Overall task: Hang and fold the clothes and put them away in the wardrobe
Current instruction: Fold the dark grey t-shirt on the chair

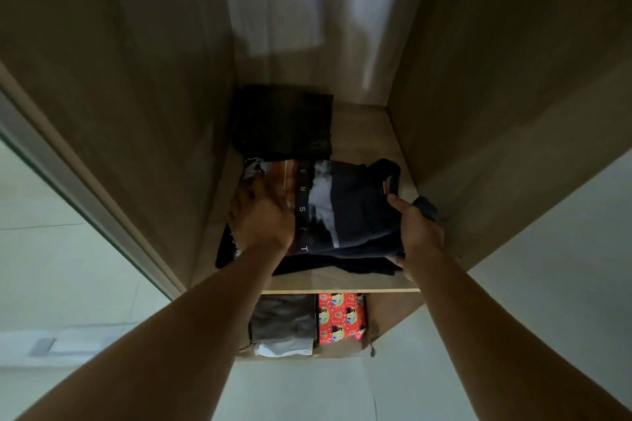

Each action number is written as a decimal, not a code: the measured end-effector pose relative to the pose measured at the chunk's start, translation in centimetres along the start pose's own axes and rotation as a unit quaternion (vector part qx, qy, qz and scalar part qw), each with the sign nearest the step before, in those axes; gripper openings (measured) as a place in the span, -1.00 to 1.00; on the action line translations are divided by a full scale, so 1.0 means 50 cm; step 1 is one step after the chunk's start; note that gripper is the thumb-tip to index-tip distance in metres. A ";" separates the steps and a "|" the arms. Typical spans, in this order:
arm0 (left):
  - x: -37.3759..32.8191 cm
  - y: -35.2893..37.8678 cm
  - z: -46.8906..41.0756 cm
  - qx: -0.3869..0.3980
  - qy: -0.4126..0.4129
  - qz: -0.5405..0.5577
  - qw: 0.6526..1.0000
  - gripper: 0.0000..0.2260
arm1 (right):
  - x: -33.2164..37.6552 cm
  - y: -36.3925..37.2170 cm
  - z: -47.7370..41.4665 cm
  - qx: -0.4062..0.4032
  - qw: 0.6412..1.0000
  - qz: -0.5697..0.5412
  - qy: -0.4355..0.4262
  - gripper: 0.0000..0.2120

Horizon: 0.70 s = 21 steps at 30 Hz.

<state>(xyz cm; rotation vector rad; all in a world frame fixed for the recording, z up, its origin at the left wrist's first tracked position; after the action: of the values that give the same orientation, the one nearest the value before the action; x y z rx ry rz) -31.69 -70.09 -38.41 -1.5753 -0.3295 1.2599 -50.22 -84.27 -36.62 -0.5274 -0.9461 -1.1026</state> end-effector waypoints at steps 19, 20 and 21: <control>-0.008 -0.059 -0.172 0.150 -0.012 0.030 0.988 -0.69 | 0.032 0.127 -0.051 0.054 0.685 0.704 -0.177 -0.45; -0.007 -0.062 -0.183 0.157 -0.015 0.013 0.987 -0.65 | 0.018 0.120 -0.063 0.077 0.687 0.708 -0.144 -0.44; -0.004 -0.063 -0.193 0.166 -0.014 -0.007 0.986 -0.66 | 0.004 0.112 -0.072 0.088 0.687 0.712 -0.119 -0.41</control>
<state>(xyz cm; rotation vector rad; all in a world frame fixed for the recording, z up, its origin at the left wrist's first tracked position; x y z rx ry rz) -22.58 -74.16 -36.63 -1.2702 -0.1396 1.2545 -43.73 -84.93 -37.84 -0.9891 -0.5395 0.4975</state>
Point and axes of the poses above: each hand's wrist, its own z-axis away from the middle knuckle, its own y-axis out of the palm, x = y × z, the point moved 3 cm from there along -z, towards the middle knuckle, and after that the axes turned 14 degrees about x, right-handed, at the moved point
